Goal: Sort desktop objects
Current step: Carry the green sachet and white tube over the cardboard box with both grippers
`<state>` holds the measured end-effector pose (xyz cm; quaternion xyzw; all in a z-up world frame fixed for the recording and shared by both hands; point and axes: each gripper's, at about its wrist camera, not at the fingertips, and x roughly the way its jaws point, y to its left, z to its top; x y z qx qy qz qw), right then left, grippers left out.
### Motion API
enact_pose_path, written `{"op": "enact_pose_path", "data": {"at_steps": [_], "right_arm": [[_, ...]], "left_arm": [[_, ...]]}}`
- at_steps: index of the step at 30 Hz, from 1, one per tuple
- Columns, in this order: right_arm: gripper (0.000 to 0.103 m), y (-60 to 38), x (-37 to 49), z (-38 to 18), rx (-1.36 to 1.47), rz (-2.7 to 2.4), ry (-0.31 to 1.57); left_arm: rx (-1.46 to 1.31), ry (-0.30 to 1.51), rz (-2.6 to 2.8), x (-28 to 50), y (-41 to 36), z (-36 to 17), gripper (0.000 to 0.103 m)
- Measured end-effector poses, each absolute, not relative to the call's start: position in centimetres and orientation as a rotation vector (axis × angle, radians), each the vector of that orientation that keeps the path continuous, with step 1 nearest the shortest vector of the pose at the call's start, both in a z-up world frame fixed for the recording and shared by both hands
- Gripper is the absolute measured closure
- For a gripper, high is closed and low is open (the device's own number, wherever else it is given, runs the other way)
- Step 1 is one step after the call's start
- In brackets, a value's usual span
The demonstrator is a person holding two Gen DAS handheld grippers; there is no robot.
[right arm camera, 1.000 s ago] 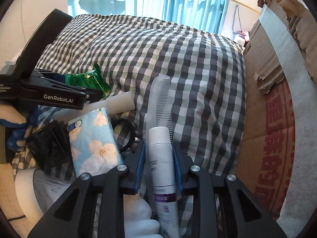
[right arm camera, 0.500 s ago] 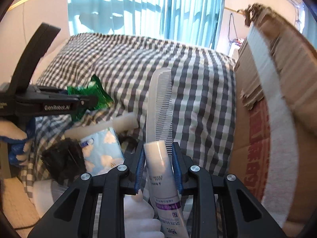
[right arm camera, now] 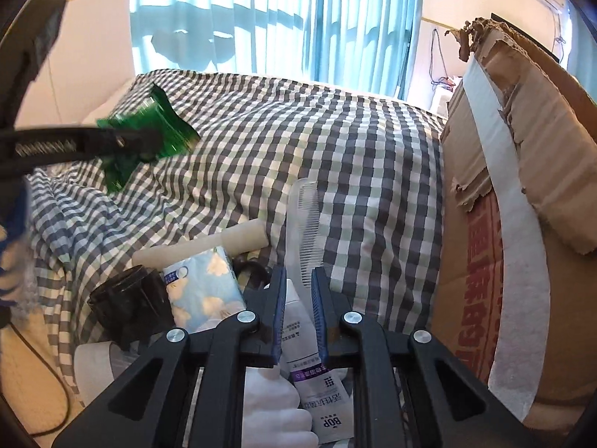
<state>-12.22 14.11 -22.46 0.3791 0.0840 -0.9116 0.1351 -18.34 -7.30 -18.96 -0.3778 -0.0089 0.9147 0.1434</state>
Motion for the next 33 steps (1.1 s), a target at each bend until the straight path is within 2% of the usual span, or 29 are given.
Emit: {"op": "enact_pose_path", "data": {"at_steps": [8, 13, 20, 28, 33], "right_arm": [[0.085, 12.3, -13.4, -25.1, 1.187, -2.567, 0.288], [0.073, 11.5, -13.0, -26.2, 1.22, -2.513, 0.357], [0.08, 12.2, -12.6, -25.6, 1.2, -2.553, 0.316], [0.083, 14.4, -11.0, -19.9, 0.964, -2.632, 0.146], [0.084, 14.7, -10.3, -17.6, 0.843, -2.667, 0.112]], "left_arm": [[-1.062, -0.069, 2.645, -18.3, -8.6, -17.6, 0.069], [-1.016, -0.091, 2.675, -16.6, -10.1, -16.4, 0.069], [-0.9, -0.09, 2.727, -15.3, -10.7, -13.4, 0.069], [-0.727, -0.113, 2.786, -13.2, -11.0, -9.4, 0.069], [-0.656, -0.111, 2.807, -12.1, -10.5, -7.9, 0.069]]}}
